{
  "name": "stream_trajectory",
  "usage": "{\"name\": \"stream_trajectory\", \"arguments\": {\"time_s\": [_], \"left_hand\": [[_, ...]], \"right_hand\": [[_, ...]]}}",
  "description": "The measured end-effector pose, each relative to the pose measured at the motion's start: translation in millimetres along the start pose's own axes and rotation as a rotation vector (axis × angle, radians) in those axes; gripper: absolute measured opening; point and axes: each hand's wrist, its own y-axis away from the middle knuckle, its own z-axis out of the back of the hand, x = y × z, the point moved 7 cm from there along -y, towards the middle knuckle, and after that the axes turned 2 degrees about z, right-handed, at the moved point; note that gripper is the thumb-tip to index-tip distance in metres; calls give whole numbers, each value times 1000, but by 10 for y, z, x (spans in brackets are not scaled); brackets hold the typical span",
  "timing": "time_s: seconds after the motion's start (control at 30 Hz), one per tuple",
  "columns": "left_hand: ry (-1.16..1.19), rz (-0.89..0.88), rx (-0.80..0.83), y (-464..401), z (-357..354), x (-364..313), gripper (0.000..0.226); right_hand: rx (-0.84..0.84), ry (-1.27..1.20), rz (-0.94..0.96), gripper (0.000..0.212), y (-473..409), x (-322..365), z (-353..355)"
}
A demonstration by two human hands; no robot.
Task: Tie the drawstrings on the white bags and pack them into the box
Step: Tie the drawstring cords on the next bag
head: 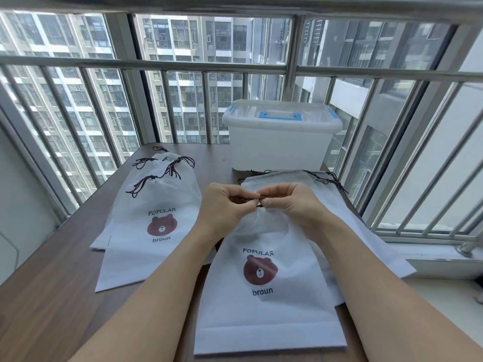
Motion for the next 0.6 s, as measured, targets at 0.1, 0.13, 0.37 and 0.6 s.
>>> {"name": "stream_trajectory", "arguments": {"time_s": [0.1, 0.13, 0.37, 0.6], "left_hand": [[19, 7, -13, -2, 31, 1, 10], [34, 10, -10, -2, 33, -4, 10], [114, 27, 6, -7, 11, -6, 13], [159, 11, 42, -10, -36, -23, 22]], "right_hand": [[-20, -94, -60, 21, 29, 3, 37], [-35, -114, -70, 22, 31, 5, 42], [-27, -170, -186, 28, 60, -33, 42], [192, -505, -388, 34, 130, -64, -80]]}}
